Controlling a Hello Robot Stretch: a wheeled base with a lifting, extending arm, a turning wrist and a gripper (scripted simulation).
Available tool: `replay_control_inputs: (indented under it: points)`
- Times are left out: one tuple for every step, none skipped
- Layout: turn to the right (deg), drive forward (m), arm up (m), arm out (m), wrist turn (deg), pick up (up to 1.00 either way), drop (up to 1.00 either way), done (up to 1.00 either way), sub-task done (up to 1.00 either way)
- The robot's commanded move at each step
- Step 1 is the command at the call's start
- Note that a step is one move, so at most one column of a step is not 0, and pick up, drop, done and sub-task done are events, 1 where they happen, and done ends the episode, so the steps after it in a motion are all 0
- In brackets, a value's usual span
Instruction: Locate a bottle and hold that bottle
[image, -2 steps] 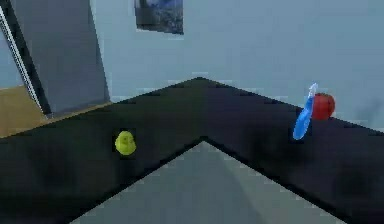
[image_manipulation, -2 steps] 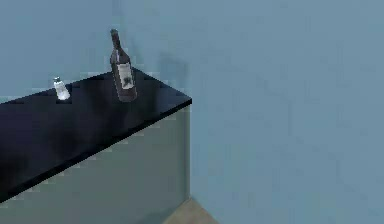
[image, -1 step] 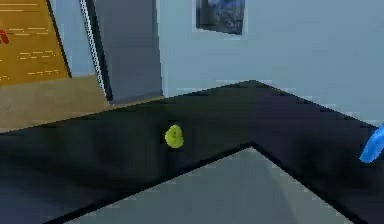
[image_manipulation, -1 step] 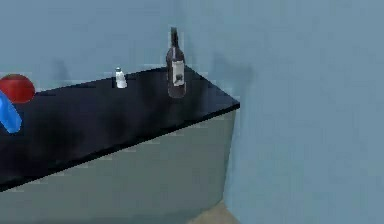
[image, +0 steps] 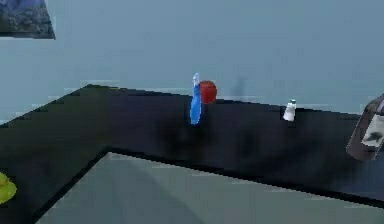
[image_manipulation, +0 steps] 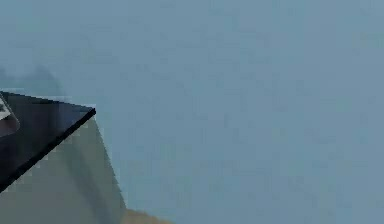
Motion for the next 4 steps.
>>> replay_control_inputs:
  points:
    - [42.0,0.00,0.00,0.00,0.0,0.00,0.00,0.00,0.00]
    - [0.0,0.30,0.00,0.00,0.0,0.00,0.00,0.00,0.00]
    - [-45.0,0.00,0.00,0.00,0.0,0.00,0.00,0.00,0.00]
    - [-36.0,0.00,0.00,0.00,0.0,0.00,0.00,0.00,0.00]
